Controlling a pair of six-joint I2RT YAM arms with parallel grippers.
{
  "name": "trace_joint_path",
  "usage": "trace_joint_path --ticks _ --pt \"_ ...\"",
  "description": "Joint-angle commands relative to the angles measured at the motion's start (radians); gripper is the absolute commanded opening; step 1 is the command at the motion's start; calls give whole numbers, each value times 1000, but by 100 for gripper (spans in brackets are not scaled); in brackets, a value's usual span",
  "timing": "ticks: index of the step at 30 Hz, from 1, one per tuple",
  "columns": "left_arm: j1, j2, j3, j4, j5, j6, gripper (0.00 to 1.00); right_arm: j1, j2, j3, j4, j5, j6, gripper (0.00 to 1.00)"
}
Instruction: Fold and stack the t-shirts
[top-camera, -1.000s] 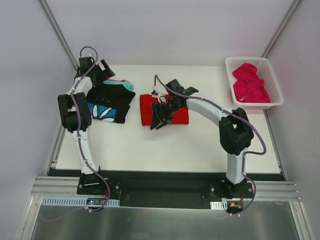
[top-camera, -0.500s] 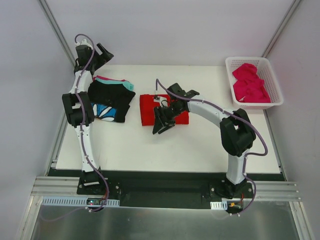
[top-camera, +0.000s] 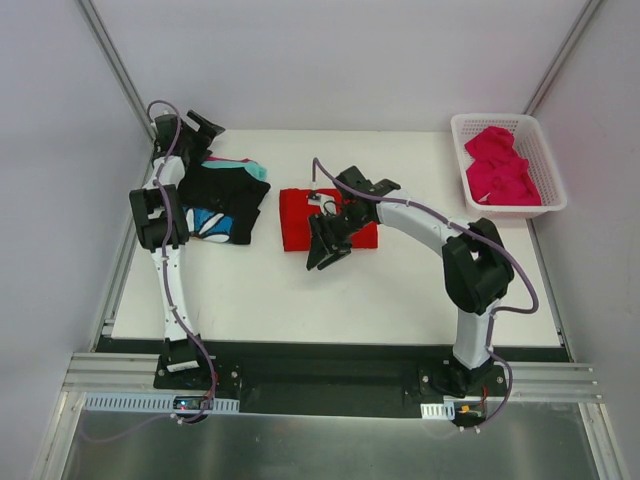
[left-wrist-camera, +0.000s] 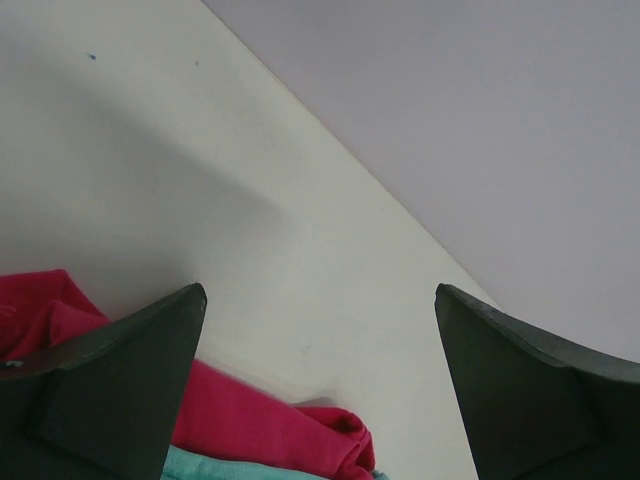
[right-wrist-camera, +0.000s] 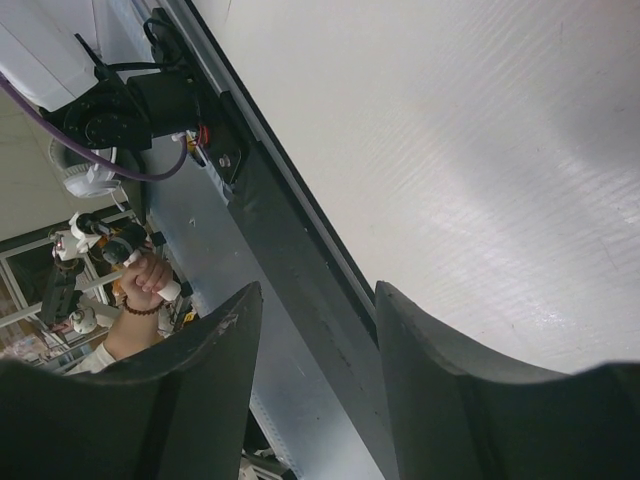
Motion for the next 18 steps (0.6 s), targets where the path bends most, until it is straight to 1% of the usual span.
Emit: trace_joint_path --ticks 1,3,6,11,18 --pt "24 -18 -8 -2 7 -91 99 1 -82 6 -21 -28 -29 52" --pt "35 -19 -2 -78 15 -102 99 1 -95 -2 -21 -24 -32 52" --pt "36 -60 -36 -157 27 -118 99 1 -88 4 -34 -27 -33 52" --pt "36 -185 -217 -198 21 -112 99 3 -103 15 -32 -25 -23 52" --pt "25 -379 -401 -272 -5 -17 99 14 -172 -42 -12 -11 0 51"
